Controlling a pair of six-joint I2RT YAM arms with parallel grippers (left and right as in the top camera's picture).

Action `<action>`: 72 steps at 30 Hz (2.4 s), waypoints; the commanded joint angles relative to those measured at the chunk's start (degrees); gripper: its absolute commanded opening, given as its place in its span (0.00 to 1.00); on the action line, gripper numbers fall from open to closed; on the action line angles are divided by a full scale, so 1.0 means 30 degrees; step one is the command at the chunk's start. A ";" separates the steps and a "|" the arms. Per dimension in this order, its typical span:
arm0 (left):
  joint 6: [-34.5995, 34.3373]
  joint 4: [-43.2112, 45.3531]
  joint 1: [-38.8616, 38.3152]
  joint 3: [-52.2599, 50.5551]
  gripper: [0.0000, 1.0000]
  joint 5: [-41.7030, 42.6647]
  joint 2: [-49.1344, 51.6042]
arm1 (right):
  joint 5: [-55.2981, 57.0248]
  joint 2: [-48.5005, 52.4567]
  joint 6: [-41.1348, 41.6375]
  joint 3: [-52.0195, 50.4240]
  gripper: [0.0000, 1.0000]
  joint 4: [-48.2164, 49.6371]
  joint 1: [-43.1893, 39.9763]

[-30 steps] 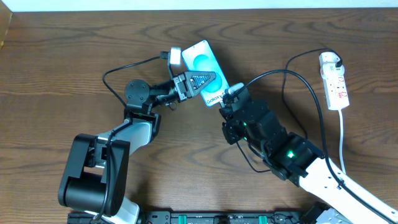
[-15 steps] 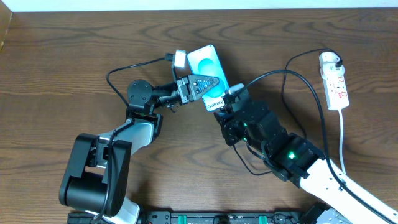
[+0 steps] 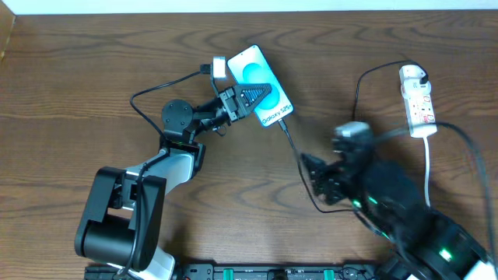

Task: Plug charger to phone and switch on socket
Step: 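Lower the phone flat onto the table with the left gripper and release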

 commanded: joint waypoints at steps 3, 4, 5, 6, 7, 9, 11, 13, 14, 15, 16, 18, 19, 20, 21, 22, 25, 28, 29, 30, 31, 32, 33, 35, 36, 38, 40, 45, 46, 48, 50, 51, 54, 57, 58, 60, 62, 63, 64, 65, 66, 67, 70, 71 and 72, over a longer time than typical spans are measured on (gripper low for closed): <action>-0.0080 0.0044 -0.1399 0.2084 0.08 -0.2922 -0.0109 | 0.7351 -0.2484 0.0080 0.0459 0.80 -0.1086 0.0000; 0.0226 -0.0729 -0.1785 0.2696 0.08 -0.3497 -0.0109 | 0.8451 -0.2674 0.0080 0.0459 0.80 -0.1785 0.0000; 0.0539 -0.1384 -0.1960 0.3045 0.08 -0.3716 -0.0109 | 0.8823 -0.2688 0.0087 0.0459 0.80 -0.2142 0.0000; 0.1056 -0.2280 -0.2157 0.3490 0.08 -0.3854 -0.0109 | 0.9085 -0.2688 0.0087 0.0459 0.80 -0.2550 0.0000; 0.1734 -0.3497 -0.2361 0.4065 0.08 -0.3942 -0.0109 | 0.9136 -0.2688 0.0087 0.0459 0.80 -0.2856 0.0000; 0.3337 -0.6550 -0.2739 0.5384 0.08 -0.4073 -0.0109 | 0.9158 -0.2681 0.0095 0.0459 0.80 -0.3228 0.0000; 0.5479 -1.0207 -0.3104 0.6892 0.08 -0.4116 -0.0109 | 0.9194 -0.2681 0.0087 0.0459 0.81 -0.3351 0.0000; 0.7351 -1.3478 -0.3417 0.8189 0.08 -0.4116 -0.0109 | 0.9515 -0.2681 0.0087 0.0459 0.82 -0.3366 0.0000; 0.8284 -1.5271 -0.3577 0.8837 0.08 -0.4109 -0.0109 | 0.9683 -0.2681 0.0087 0.0459 0.83 -0.3388 0.0000; 0.9129 -1.6990 -0.3716 0.9406 0.08 -0.4102 -0.0109 | 0.9908 -0.2681 0.0087 0.0459 0.83 -0.3432 0.0000; 0.9865 -1.8542 -0.3818 0.9850 0.08 -0.4102 -0.0109 | 1.0018 -0.2681 0.0087 0.0459 0.84 -0.3475 0.0000; 1.1016 -2.0779 -0.3861 1.0265 0.09 -0.4014 -0.0109 | 1.0032 -0.2681 0.0087 0.0452 0.85 -0.3475 -0.0007; 1.1511 -2.1689 -0.3854 1.0316 0.09 -0.3963 -0.0109 | 1.0025 -0.2674 0.0087 0.0452 0.86 -0.3475 -0.0015; 1.2196 -2.2884 -0.3854 1.0316 0.09 -0.3774 -0.0102 | 1.0025 -0.2674 0.0087 0.0452 0.86 -0.3475 -0.0015; 1.2815 -2.3890 -0.3854 1.0316 0.09 -0.3657 -0.0087 | 1.0018 -0.2674 0.0095 0.0452 0.87 -0.3475 -0.0015; 1.3646 -2.5077 -0.3854 1.0316 0.09 -0.3563 -0.0051 | 1.0003 -0.2674 0.0095 0.0452 0.87 -0.3468 -0.0015; 1.5744 -2.7831 -0.3854 1.0309 0.09 -0.3534 0.0138 | 0.9938 -0.2674 0.0306 0.0452 0.89 -0.3468 -0.0015; 1.6575 -2.8866 -0.3854 1.0309 0.08 -0.3526 0.0583 | 0.9865 -0.2674 0.1275 0.0452 0.92 -0.3446 -0.0015; 1.6560 -2.8880 -0.3854 1.0309 0.07 -0.3526 0.0874 | 0.9792 -0.2659 0.1581 0.0452 0.94 -0.3381 -0.0015; 1.6560 -2.8684 -0.3854 1.0309 0.07 -0.3381 0.1180 | 0.9777 -0.2623 0.1960 0.0452 0.95 -0.3337 -0.0015; 1.6568 -2.8072 -0.3854 1.0316 0.07 -0.2557 0.1785 | 0.9704 -0.2550 0.2266 0.0452 0.97 -0.3322 -0.0015; 1.6560 -2.7401 -0.3840 1.0309 0.07 -0.1574 0.2273 | 0.9522 -0.2477 0.2317 0.0452 0.98 -0.3322 -0.0015; 1.6560 -2.6731 -0.3832 1.0316 0.08 -0.0539 0.2747 | 0.9318 -0.2397 0.2310 0.0452 0.98 -0.3322 -0.0015; 1.6313 -2.5143 -0.3796 1.0316 0.08 0.1610 0.3978 | 0.8823 -0.2164 0.2317 0.0452 0.98 -0.3322 -0.0015; 1.6094 -2.4735 -0.3796 1.0316 0.07 0.2025 0.4510 | 0.8706 -0.2025 0.2361 0.0452 0.98 -0.3315 -0.0015; 1.5832 -2.4502 -0.3781 1.0316 0.07 0.2047 0.5399 | 0.8488 -0.1734 0.2368 0.0452 0.98 -0.3279 -0.0015; 1.5832 -2.4502 -0.3759 1.0316 0.08 0.1982 0.6207 | 0.8247 -0.1399 0.2375 0.0452 0.98 -0.3155 -0.0015; 1.5839 -2.4502 -0.3767 1.0316 0.08 0.1792 0.7490 | 0.7847 -0.0590 0.2368 0.0452 0.99 -0.2885 -0.0015; 1.5839 -2.4502 -0.3767 1.0316 0.08 0.1756 0.7621 | 0.7854 -0.0430 0.2368 0.0452 0.99 -0.2871 -0.0015; 1.5839 -2.4509 -0.3767 1.0316 0.08 0.1581 0.7767 | 0.7847 -0.0087 0.2368 0.0452 0.99 -0.2783 -0.0015; 1.5839 -2.4494 -0.3767 1.0316 0.08 0.1253 0.7774 | 0.7781 0.0291 0.2375 0.0452 0.99 -0.2710 -0.0015; 1.5839 -2.4494 -0.3767 1.0316 0.08 0.1078 0.7774 | 0.7774 0.0488 0.2375 0.0452 0.99 -0.2681 -0.0015; 1.5839 -2.4516 -0.3767 1.0316 0.09 0.0670 0.7774 | 0.7781 0.1086 0.2375 0.0452 0.99 -0.2521 -0.0015; 1.5839 -2.4509 -0.3767 1.0316 0.15 0.0590 0.7774 | 0.7774 0.1668 0.2565 0.0452 0.99 -0.2280 -0.0015; 1.5839 -2.4516 -0.3767 1.0316 0.16 0.0554 0.7774 | 0.7774 0.1814 0.2798 0.0452 0.99 -0.2215 -0.0015; 1.5839 -2.4596 -0.3767 1.0309 0.17 0.0240 0.7774 | 0.7737 0.2120 0.3330 0.0452 0.99 -0.2069 -0.0015; 1.5846 -2.4582 -0.3767 1.0309 0.17 0.0211 0.7774 | 0.7388 0.2331 0.3366 0.0452 0.99 -0.1938 -0.0015; 1.5839 -2.4589 -0.3767 1.0309 0.17 0.0153 0.7774 | 0.7249 0.2390 0.3366 0.0452 0.99 -0.1836 -0.0015; 1.5839 -2.4596 -0.3767 1.0309 0.17 0.0073 0.7774 | 0.6994 0.2521 0.3359 0.0452 0.99 -0.1668 -0.0015; 1.5839 -2.4596 -0.3767 1.0309 0.17 0.0000 0.7774 | 0.6885 0.2565 0.3366 0.0452 0.99 -0.1603 -0.0015; 1.5839 -2.4618 -0.3767 1.0309 0.22 -0.0168 0.7774 | 0.6819 0.2623 0.3366 0.0452 0.99 -0.1537 -0.0015; 1.5839 -2.4655 -0.3767 1.0309 0.24 -0.0372 0.7774 | 0.6783 0.2667 0.3366 0.0452 0.99 -0.1515 -0.0015; 1.5846 -2.4669 -0.3767 1.0309 0.25 -0.0634 0.7774 | 0.6783 0.2747 0.3366 0.0452 0.99 -0.1530 -0.0015; 1.5839 -2.4669 -0.3767 1.0309 0.25 -0.0627 0.7774 | 0.6790 0.2754 0.3366 0.0452 0.99 -0.1515 -0.0015; 1.5839 -2.4669 -0.3767 1.0309 0.25 -0.0627 0.7774 | 0.6790 0.2761 0.3366 0.0452 0.99 -0.1515 -0.0015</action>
